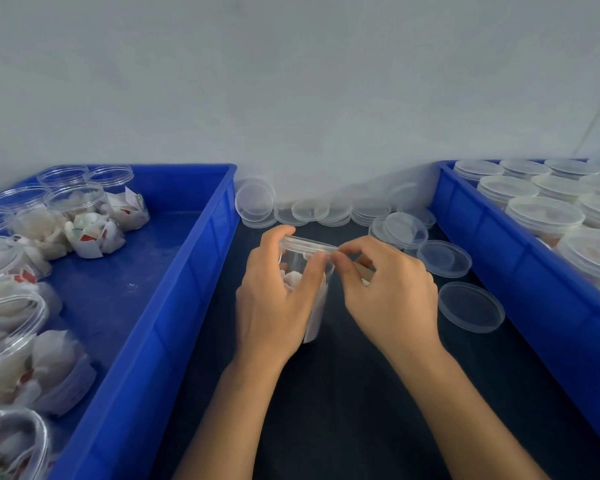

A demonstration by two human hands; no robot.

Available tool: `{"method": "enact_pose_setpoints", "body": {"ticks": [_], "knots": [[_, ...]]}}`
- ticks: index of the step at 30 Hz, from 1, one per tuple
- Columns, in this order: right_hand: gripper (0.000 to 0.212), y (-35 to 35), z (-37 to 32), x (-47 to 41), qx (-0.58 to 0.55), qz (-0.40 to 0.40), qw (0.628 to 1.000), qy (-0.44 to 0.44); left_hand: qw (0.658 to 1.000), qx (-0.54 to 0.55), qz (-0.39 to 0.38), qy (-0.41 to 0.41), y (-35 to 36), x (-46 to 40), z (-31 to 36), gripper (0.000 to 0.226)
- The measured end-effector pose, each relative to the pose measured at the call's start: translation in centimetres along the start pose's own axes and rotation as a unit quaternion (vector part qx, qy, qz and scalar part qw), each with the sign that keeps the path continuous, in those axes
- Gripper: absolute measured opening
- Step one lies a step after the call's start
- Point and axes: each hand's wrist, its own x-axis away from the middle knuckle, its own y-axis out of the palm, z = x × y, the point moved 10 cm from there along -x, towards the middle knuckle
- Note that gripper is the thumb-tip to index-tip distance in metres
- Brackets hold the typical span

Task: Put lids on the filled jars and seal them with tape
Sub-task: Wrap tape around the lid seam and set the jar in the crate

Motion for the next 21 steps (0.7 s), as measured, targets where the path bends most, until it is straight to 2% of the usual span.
{"method": "enact_pose_setpoints", "body": {"ticks": [2,7,9,21], "knots": [[0.017,0.2,0.1,-0.2,-0.021,-0.024,1.000,0.002,1.000,0.017,0.009,-0.006,-0.2,-0.1,-0.2,0.049],[0.031,3.0,0.9,0.0,-0.045,-0.200,0.979,0.019,0.995,0.089,0.016,-0.029,-0.8,-0.2,-0.8,0.043],[0.032,3.6,0.9,0.3,-0.074,-0.231,0.970,0.024,0.994,0.105,0.013,-0.024,-0.9,-0.2,-0.8,0.042],[0.040,2.2,1.2,-0.7,-0.004,-0.200,0.979,-0.024,0.989,0.143,-0.023,0.021,-1.0,-0.5,-0.1,0.019]]}}
